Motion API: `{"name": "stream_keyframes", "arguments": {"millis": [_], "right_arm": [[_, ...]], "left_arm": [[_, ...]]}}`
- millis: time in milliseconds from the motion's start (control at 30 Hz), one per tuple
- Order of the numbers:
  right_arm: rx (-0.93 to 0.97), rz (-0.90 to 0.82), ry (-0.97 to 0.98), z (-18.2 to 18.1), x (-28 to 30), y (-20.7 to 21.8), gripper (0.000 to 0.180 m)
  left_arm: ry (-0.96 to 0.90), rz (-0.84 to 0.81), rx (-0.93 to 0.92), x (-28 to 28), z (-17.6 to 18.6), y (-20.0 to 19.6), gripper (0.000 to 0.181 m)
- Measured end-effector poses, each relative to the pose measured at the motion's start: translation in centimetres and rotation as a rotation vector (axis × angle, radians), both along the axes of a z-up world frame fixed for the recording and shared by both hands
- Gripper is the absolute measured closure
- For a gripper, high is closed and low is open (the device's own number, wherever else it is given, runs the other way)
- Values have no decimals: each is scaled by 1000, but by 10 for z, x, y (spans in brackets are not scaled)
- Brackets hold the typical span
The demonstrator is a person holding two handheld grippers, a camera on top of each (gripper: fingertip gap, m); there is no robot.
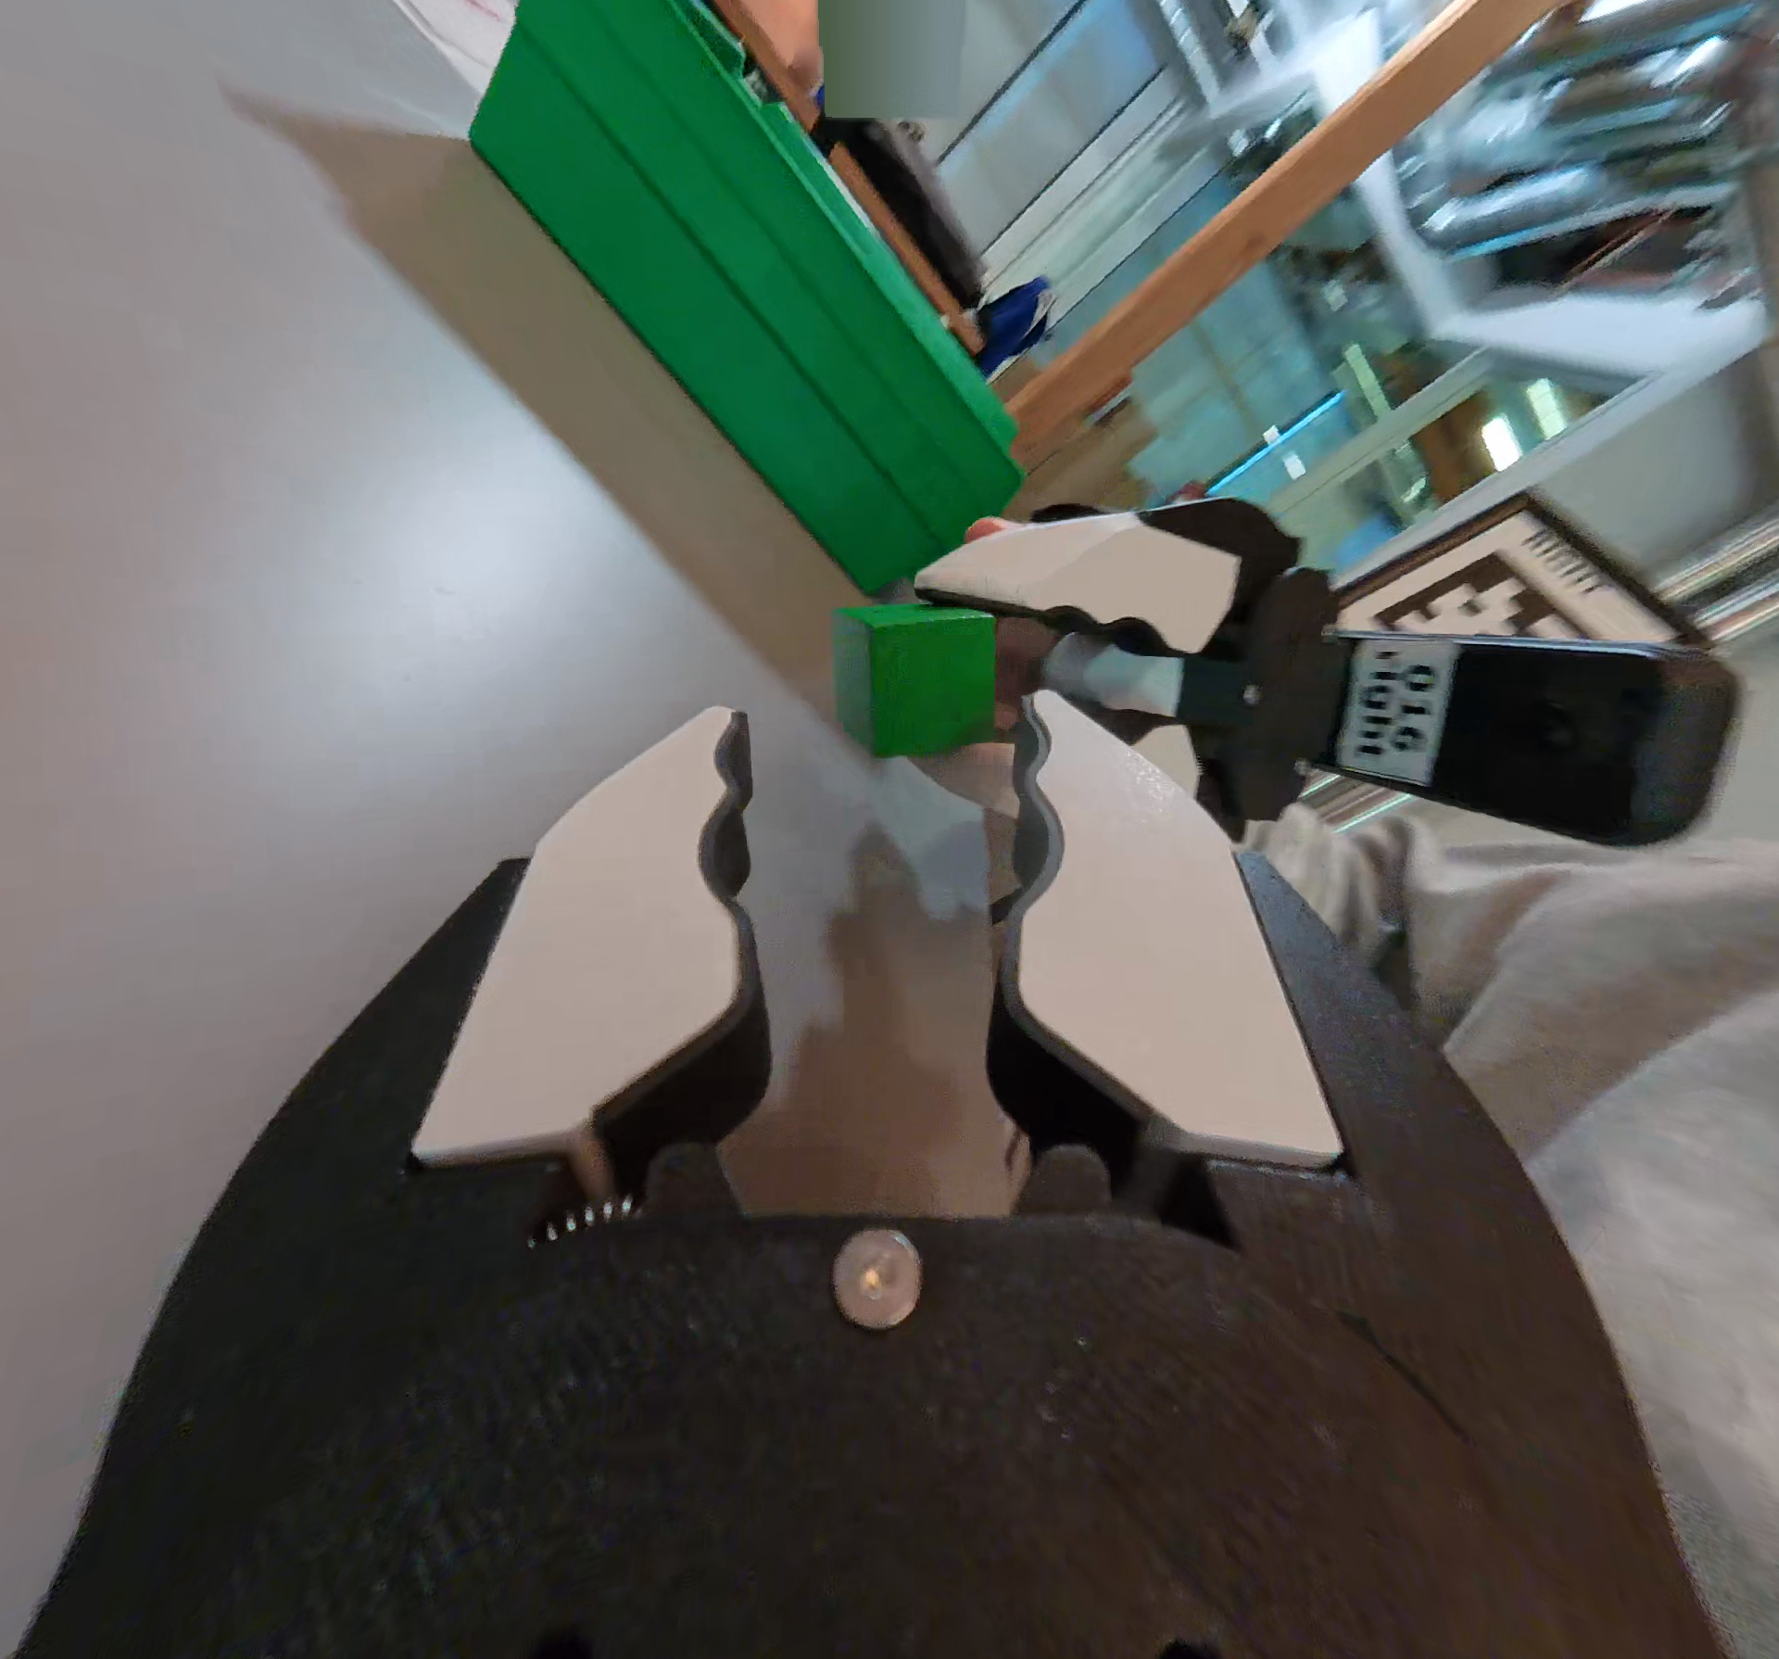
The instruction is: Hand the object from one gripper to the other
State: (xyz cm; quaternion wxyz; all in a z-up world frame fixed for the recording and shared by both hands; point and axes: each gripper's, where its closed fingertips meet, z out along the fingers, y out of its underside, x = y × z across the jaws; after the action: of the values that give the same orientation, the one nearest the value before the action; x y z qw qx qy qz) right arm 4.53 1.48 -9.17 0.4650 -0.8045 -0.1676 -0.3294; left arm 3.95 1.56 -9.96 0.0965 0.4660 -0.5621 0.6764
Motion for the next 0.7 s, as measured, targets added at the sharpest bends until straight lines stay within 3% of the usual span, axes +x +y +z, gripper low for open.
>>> {"name": "stream_keyframes", "arguments": {"millis": [33,267,467,700], "right_arm": [[-36,-22,-53,-2,0,1,152],[-149,-55,-248,-9,-6,4,152],[-80,-42,-141,-7,-4,4,150],[132,0,143,6,4,3,114]], "left_arm": [[-14,-1,43,-1,-2,-2,126],[-63,1,151,-3,-5,-5,153],[-64,1,134,-3,-2,-4,152],[-35,21,-7,0,8,8,152]]}}
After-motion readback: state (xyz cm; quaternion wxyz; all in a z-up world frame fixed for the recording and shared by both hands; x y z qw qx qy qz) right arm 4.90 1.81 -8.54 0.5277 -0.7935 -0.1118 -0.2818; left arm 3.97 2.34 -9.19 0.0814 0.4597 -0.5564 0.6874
